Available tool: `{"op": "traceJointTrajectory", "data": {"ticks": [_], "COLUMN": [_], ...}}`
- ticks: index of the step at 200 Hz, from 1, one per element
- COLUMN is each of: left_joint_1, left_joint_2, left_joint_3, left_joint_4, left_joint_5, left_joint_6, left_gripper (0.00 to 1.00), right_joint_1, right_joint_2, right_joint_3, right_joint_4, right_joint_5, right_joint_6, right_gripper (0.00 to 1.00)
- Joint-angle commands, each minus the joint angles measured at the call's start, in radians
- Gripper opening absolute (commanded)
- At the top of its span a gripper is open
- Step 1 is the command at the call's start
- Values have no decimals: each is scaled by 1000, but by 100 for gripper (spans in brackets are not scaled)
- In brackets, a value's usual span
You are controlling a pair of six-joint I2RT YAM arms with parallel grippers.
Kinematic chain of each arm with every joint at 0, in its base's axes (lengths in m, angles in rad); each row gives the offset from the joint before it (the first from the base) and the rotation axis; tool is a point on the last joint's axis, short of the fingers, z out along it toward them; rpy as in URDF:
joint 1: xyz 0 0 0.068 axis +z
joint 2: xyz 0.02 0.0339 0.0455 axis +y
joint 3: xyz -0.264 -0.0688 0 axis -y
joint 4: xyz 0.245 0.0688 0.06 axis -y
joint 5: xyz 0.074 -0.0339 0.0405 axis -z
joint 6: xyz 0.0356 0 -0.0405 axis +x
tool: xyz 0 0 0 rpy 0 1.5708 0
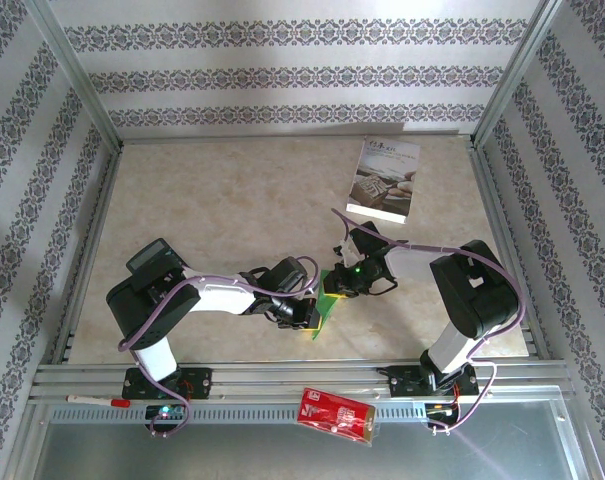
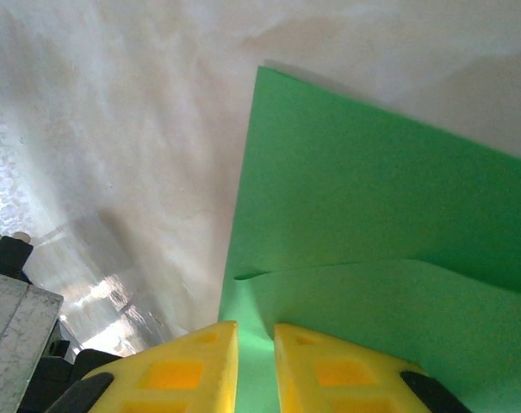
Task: Fold a paper plane with a square sheet of paper (pick it up from the middle)
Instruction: Fold the wing for the fifth time at the center of the table.
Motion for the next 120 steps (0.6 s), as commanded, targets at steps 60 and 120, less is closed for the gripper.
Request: {"op": "traceJointTrajectory", "data": {"ticks": [60, 120], "left_joint_1": [3, 3], "left_joint_2": [60, 63], "left_joint_3": [-59, -60], "left_joint_4": [-80, -89], "left_joint_5": [-92, -97], "left_joint_6": [4, 4], "left_gripper": [0, 0], "right_joint_1": [-18, 55], "right_joint_2": [-174, -271], "right_joint_3": [-44, -212], "right_joint_4": [13, 157], "right_joint_5": [-50, -13], "right_joint_6": [130, 298], "right_gripper": [22, 15]}}
